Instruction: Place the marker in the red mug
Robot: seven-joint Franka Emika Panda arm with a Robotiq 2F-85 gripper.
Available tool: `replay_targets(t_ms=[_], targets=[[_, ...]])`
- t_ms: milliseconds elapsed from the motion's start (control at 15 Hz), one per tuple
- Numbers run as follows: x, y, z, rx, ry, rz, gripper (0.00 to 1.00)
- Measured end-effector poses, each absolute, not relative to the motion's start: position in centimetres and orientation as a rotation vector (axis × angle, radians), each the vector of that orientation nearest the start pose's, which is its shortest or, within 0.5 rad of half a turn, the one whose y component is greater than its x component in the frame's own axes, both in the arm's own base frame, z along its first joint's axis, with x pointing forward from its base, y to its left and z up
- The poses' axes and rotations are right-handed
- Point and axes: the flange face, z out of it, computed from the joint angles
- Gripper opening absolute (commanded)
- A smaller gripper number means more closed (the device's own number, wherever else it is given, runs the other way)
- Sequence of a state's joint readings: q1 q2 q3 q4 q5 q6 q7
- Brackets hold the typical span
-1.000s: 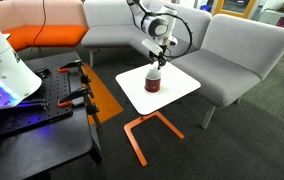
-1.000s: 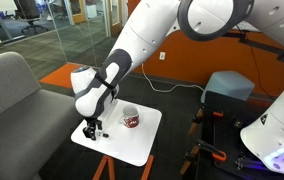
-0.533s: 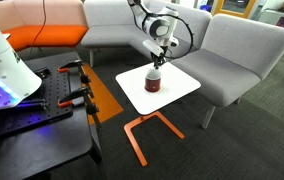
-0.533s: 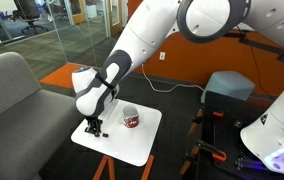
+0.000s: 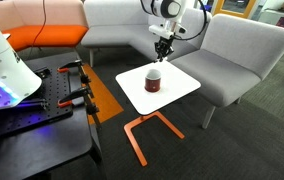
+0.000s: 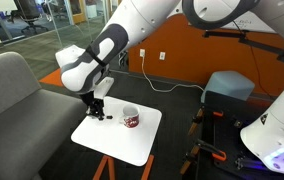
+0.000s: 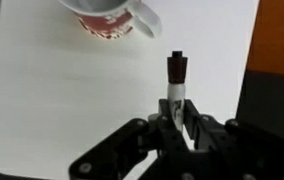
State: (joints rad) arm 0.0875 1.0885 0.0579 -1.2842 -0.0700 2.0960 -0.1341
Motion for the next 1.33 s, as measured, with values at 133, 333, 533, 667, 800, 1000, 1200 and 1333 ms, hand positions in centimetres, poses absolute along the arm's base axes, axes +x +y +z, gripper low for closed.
replay_targets(t_ms=[133, 333, 533, 667, 800, 1000, 1200, 1333], targets=[[69.4, 7.6, 8.5, -3.081, -0.518, 0.601, 0.05], [68.4, 6.0, 10.1, -3.046, -0.609, 0.872, 0.05], [66.8, 4.5, 10.4, -2.991, -0.703, 1.136, 0.05], [65.7, 3.6, 10.3, -2.951, -0.771, 1.296, 0.05], [65.2, 2.9, 9.5, -2.941, -0.816, 1.382, 0.05], [64.7, 2.5, 7.6, -2.940, -0.834, 1.436, 0.05], [63.8, 2.1, 5.3, -2.917, -0.832, 1.489, 0.05], [63.3, 1.9, 3.9, -2.907, -0.827, 1.514, 0.05]])
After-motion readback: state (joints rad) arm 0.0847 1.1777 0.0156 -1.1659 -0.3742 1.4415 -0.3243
